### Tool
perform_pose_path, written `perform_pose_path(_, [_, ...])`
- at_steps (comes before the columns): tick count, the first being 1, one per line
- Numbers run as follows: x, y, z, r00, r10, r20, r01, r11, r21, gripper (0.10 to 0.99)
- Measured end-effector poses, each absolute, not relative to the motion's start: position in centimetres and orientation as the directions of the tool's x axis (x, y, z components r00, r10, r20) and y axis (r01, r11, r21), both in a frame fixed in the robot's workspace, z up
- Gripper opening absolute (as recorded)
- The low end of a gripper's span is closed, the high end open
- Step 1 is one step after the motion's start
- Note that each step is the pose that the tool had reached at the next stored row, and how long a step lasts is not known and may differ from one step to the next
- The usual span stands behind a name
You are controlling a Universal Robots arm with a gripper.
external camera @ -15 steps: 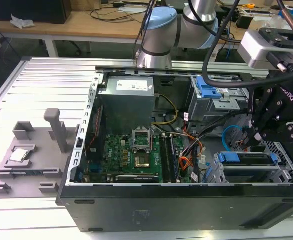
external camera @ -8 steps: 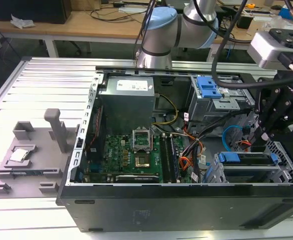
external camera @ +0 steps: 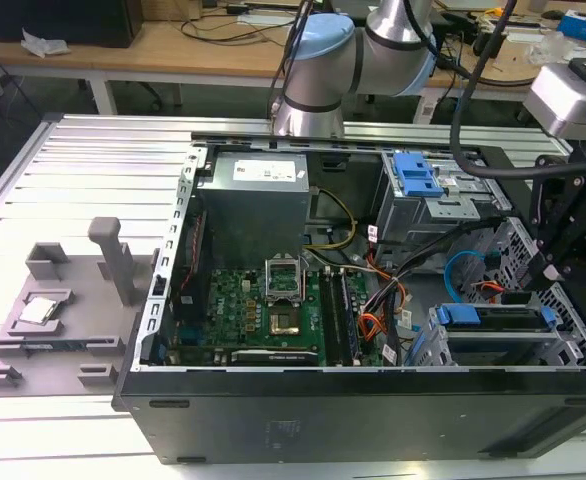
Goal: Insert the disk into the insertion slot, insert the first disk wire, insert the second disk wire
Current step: 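Insert the first disk wire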
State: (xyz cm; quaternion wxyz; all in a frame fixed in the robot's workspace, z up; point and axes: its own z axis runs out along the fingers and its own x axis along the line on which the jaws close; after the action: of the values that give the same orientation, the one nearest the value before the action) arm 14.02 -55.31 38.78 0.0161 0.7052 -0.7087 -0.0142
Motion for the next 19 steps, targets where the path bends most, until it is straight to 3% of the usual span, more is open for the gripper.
perform_pose_path(19, [16.0, -55.0, 37.9, -0.005, -1.000, 0.003, -0.999, 0.005, 0.043, 0.106])
